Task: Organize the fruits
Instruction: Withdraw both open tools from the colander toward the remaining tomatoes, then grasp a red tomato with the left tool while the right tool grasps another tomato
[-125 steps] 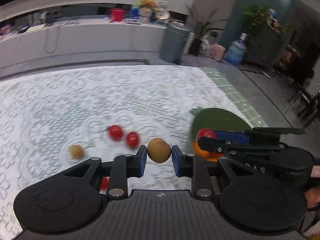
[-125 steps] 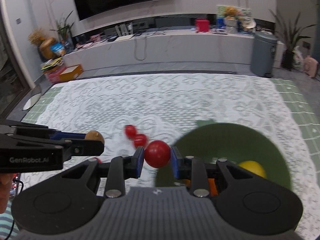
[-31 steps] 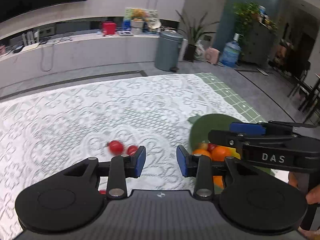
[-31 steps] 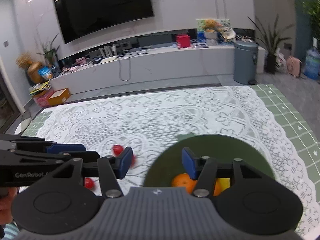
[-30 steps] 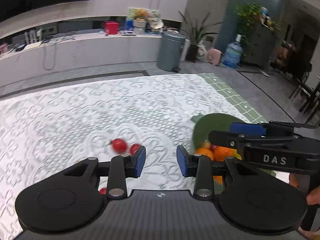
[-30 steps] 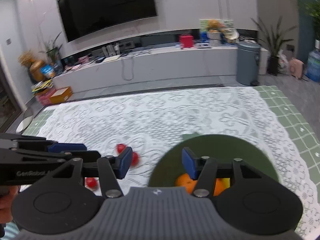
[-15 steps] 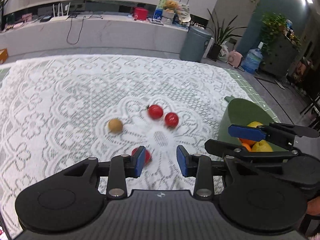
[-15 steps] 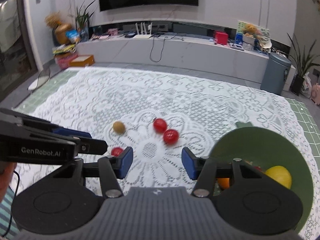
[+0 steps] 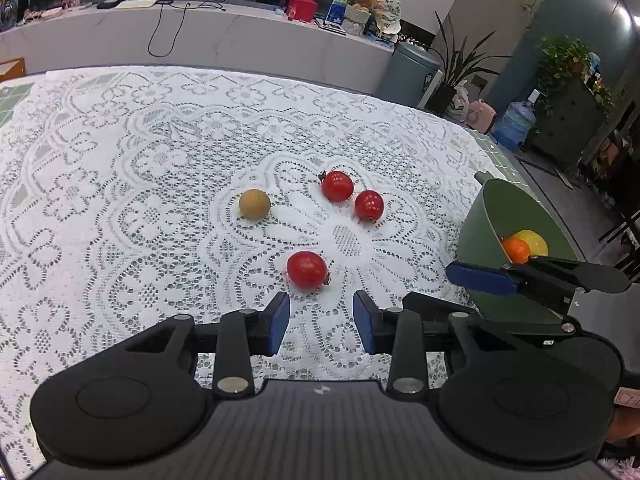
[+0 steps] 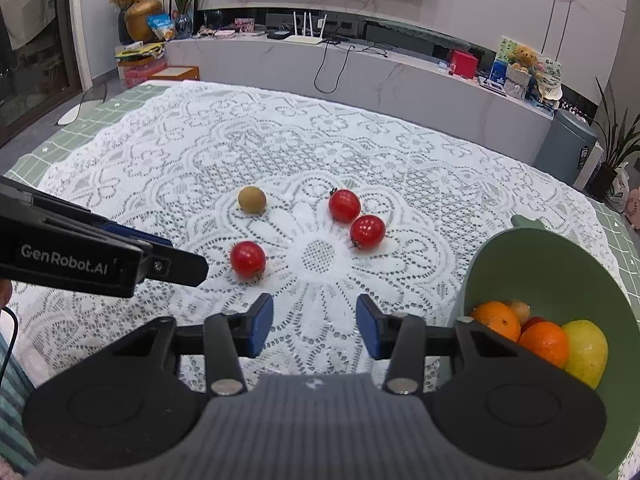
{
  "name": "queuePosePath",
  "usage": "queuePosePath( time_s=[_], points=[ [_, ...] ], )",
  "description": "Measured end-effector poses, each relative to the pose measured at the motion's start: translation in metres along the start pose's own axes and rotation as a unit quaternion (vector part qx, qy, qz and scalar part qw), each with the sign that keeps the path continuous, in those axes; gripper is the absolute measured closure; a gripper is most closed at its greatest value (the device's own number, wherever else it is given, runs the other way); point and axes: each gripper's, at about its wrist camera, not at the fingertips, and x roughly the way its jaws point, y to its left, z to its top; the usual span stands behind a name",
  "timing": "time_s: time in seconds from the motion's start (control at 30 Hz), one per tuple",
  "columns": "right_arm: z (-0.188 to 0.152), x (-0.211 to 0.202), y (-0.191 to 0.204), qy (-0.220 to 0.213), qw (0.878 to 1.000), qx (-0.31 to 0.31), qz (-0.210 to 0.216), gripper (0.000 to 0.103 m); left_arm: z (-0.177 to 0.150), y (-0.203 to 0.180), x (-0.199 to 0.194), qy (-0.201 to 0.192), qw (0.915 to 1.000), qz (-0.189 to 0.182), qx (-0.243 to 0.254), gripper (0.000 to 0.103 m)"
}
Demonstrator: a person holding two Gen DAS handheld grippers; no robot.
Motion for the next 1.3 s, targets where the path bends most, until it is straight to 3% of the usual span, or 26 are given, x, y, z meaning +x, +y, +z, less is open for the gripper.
queuePosePath(
  time_s=[0.17,0.73,0.83,1.0,1.2,1.3],
  points=[
    [0.0,0.01,0.0,0.011,1.0,-0.006,0.005,0.069,0.004,0.001,0.011,0.006,1.0,-0.005,-0.005,0.06],
    [0.013,0.038,-0.011,0.027,1.0,0.002,0.001,0.07,0.02,-0.003,0.062,0.043,0.9985,0.034,-0.007,0.06],
    [0.016,0.041,-0.012,0.028,1.0,0.002,0.001,0.07,0.022,-0.002,0.065,0.047,0.9981,0.039,-0.01,0.06],
    [0.019,0.046,-0.01,0.03,1.0,-0.002,0.006,0.07,0.024,-0.001,0.068,0.05,0.998,0.038,-0.009,0.07],
    [0.026,0.05,-0.007,0.023,1.0,-0.012,0.014,0.07,0.026,0.005,0.062,0.04,0.9983,0.041,-0.014,0.071],
    [0.033,0.056,-0.006,0.02,1.0,-0.015,-0.004,0.07,0.03,0.011,0.056,0.033,0.9981,0.048,-0.022,0.071]
  ],
)
